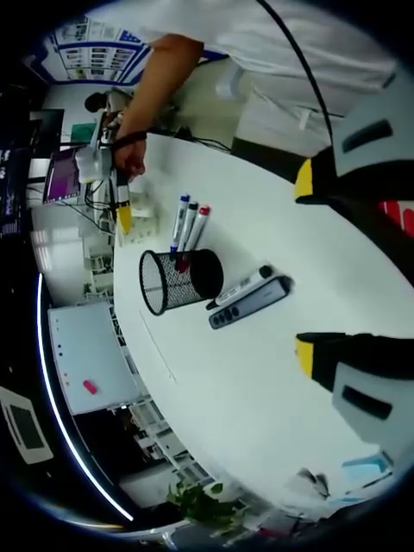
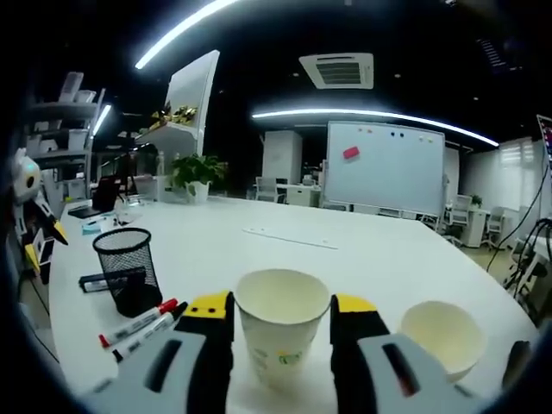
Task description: Place the scattered laser pointers and whiteboard markers into the pen holder and stack the scattered paper cups together
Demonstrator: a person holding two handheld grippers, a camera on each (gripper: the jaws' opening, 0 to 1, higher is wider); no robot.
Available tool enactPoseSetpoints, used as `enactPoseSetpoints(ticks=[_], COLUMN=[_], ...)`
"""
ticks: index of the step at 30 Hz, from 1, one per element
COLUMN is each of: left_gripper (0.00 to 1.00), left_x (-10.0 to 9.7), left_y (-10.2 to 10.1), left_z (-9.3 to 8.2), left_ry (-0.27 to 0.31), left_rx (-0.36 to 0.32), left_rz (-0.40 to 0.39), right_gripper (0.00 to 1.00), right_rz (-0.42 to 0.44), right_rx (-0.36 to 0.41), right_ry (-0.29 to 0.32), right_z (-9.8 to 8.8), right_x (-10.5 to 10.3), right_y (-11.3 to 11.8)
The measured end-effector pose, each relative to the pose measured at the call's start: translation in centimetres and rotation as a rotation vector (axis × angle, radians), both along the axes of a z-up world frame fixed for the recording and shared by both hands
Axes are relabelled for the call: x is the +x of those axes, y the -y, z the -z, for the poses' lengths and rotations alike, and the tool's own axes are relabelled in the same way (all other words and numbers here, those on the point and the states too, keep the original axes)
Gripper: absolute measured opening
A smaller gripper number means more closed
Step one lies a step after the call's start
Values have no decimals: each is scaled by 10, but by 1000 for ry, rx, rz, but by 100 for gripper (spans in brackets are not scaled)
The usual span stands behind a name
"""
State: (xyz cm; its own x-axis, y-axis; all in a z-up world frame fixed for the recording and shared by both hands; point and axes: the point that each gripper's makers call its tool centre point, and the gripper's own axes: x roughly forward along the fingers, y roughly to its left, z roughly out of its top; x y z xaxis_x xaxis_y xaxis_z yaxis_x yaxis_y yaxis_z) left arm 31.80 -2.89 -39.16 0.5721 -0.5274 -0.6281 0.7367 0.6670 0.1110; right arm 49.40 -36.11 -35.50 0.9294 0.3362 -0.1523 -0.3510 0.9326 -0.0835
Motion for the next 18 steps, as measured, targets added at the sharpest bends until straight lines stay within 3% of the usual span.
enactPoseSetpoints(ticks=[18], left_gripper=[60], left_x=[1], left_y=[3], left_z=[0], left_ry=[1], left_rx=[-2], left_rz=[9], right_gripper=[44], right_rz=[11], right_rx=[-6], right_ry=[52], right_z=[-15], right_x=[-2], right_y=[6])
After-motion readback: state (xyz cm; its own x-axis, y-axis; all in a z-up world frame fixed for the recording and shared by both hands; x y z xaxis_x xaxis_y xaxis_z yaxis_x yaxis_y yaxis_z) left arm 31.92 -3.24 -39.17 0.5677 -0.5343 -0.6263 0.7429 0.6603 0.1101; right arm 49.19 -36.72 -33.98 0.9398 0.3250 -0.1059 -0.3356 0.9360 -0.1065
